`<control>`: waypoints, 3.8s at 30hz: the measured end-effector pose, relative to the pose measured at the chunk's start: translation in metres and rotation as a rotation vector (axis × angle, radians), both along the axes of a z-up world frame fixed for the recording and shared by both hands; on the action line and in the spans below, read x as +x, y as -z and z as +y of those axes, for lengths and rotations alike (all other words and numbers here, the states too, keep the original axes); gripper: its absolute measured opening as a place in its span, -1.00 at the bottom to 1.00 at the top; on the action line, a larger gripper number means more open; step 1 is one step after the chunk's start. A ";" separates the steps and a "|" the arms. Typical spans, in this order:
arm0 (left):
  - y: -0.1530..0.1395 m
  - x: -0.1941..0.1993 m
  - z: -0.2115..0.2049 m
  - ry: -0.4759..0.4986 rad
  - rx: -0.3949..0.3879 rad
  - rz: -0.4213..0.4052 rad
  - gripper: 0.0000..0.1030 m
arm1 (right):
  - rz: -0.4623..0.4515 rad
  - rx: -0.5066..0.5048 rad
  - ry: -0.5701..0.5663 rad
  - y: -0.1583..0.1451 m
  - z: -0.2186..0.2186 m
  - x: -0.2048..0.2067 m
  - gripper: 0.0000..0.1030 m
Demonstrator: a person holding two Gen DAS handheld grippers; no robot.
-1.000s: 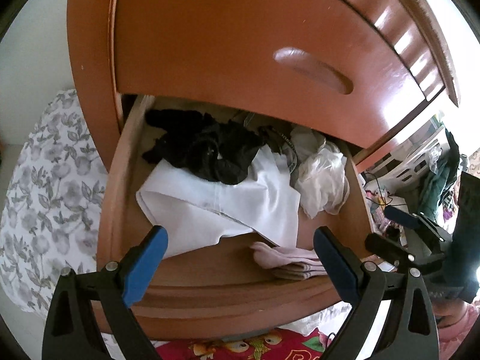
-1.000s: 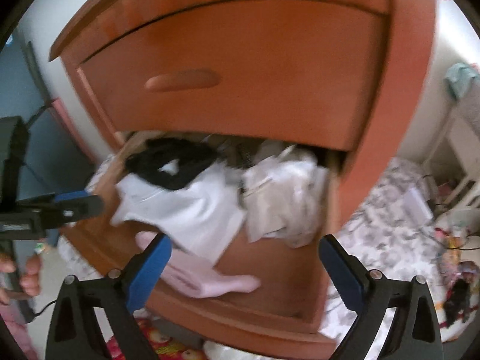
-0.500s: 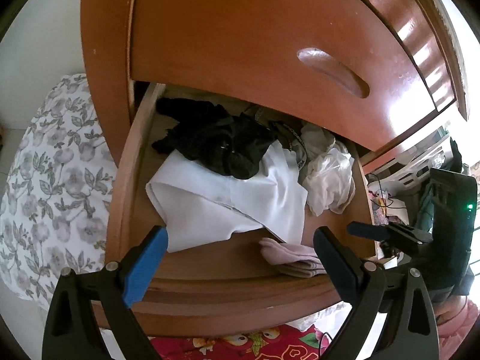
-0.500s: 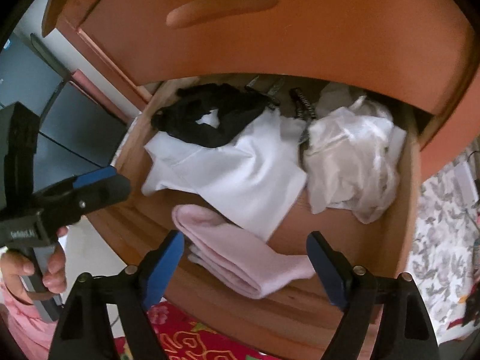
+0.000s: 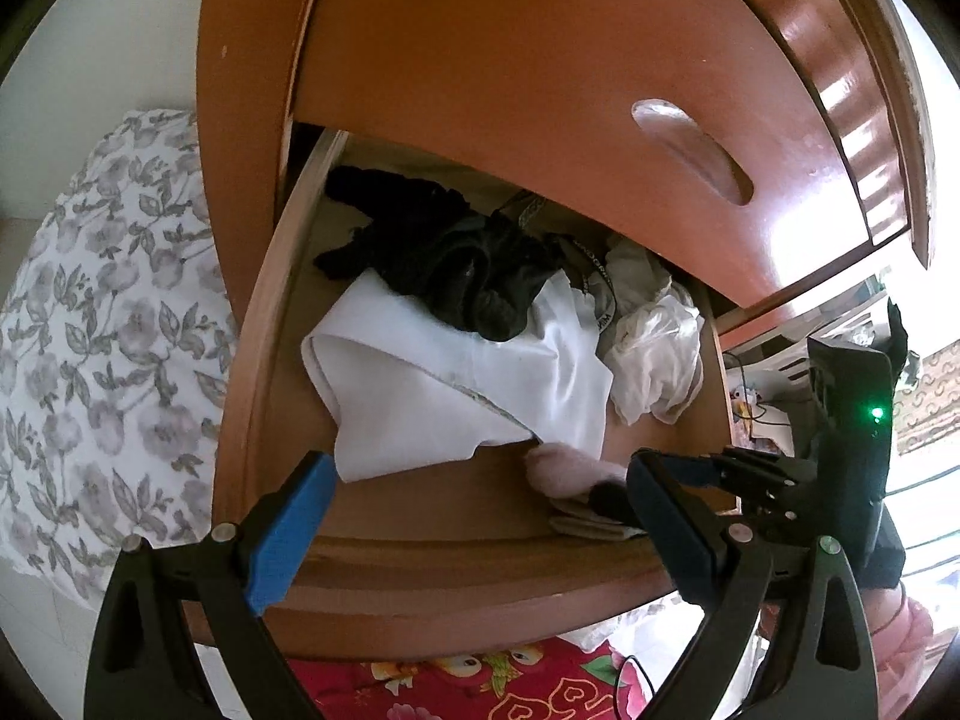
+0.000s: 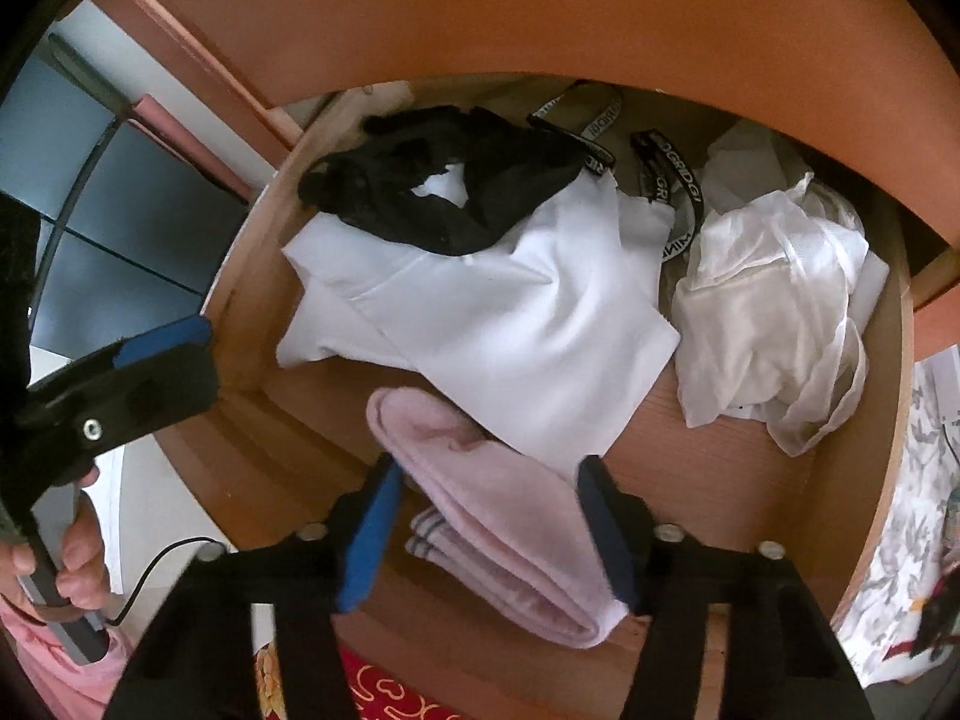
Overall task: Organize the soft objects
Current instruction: 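Close the right tool on the pink sock in the drawer, then lift the pink sock with the right tool, then grasp the black lace garment in the drawer with the left tool, then lift the pink sock and black garment out of the drawer with both tools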
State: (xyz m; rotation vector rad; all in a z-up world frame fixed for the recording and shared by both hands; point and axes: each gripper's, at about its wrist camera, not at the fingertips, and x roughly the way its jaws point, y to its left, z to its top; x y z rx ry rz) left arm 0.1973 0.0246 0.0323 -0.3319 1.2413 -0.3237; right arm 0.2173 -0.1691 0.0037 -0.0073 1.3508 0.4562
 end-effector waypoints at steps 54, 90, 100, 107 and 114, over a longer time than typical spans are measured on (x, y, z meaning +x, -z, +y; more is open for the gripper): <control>0.026 0.075 -0.034 -0.129 0.206 -0.077 -0.10 | -0.315 0.003 0.242 -0.034 -0.083 -0.024 -0.88; -0.046 0.013 -0.008 -0.164 0.066 -0.293 -0.89 | -0.336 -0.030 0.263 -0.063 -0.082 -0.066 -0.88; -0.097 -0.027 -0.009 -0.139 0.040 -0.393 -0.89 | -0.455 -0.035 0.236 -0.115 -0.071 -0.098 -0.88; -0.131 -0.052 -0.007 -0.123 0.019 -0.452 -0.89 | -0.517 -0.024 0.245 -0.147 -0.068 -0.120 -0.88; -0.173 -0.084 -0.008 -0.100 -0.018 -0.533 -0.89 | -0.577 -0.020 0.243 -0.182 -0.064 -0.144 -0.88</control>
